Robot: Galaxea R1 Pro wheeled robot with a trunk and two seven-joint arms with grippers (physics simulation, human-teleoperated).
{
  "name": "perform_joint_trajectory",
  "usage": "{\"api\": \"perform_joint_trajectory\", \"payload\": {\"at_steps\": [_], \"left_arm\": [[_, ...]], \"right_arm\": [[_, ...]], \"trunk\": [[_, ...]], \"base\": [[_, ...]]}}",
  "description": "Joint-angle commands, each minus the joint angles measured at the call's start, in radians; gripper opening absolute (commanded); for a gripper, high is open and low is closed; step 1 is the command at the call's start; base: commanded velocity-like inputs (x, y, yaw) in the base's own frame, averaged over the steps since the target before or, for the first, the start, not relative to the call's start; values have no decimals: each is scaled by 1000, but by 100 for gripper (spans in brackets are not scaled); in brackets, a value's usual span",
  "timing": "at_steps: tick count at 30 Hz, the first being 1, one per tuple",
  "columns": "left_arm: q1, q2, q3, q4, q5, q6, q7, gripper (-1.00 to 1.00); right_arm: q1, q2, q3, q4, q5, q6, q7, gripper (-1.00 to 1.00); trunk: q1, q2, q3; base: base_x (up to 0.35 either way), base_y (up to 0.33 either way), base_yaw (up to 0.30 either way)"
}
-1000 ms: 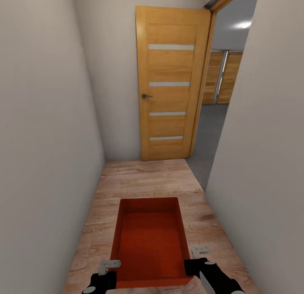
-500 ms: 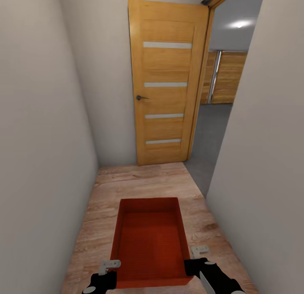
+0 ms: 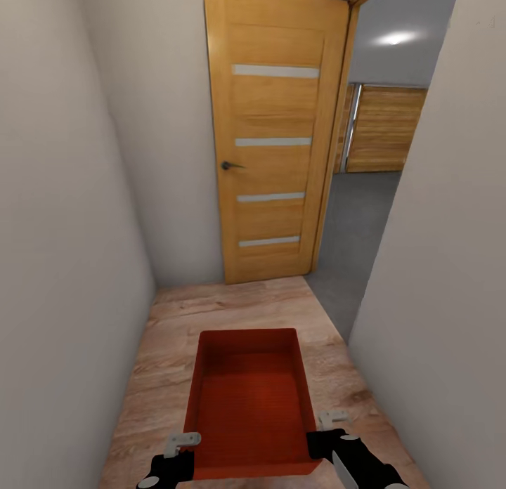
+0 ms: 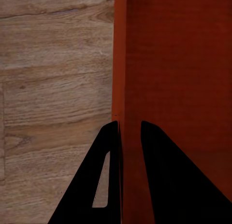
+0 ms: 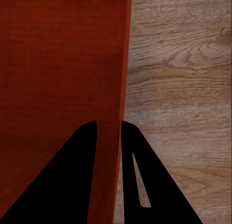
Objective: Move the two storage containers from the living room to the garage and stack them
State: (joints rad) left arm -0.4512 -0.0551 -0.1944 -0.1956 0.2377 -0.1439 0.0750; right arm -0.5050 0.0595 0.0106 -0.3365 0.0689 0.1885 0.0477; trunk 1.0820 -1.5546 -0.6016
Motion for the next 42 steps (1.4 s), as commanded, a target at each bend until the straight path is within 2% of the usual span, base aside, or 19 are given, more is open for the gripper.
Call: {"api": "perform_joint_trajectory", "payload": {"at_steps": [1, 9, 20, 29, 35, 42], "left_arm": [[0, 11, -10, 1, 8, -3, 8, -100], [0, 11, -10, 1, 8, -3, 8, -100], [0, 11, -10, 1, 8, -3, 8, -100], [0, 11, -10, 1, 8, -3, 8, -100], [0, 11, -10, 1, 8, -3, 8, -100], [0, 11, -10, 1, 8, -3, 8, -100]], "right_arm": [[-1, -7, -15, -4, 11, 6, 3, -100], [-1, -7, -15, -4, 11, 6, 3, -100], [-1, -8, -15, -4, 12, 6, 3, -100], [-1, -9, -15, -4, 11, 6, 3, -100], [-1, -9, -15, -4, 11, 6, 3, -100], [-1, -9, -15, -4, 11, 5, 3, -100]], "trunk": [[1, 0, -1], [1, 0, -1], [1, 0, -1], [1, 0, 0], [1, 0, 4], [1, 0, 10]], "base": [[343, 82, -49], [343, 81, -186], [343, 81, -57], [343, 102, -228], [343, 116, -207], [343, 127, -42]]}}
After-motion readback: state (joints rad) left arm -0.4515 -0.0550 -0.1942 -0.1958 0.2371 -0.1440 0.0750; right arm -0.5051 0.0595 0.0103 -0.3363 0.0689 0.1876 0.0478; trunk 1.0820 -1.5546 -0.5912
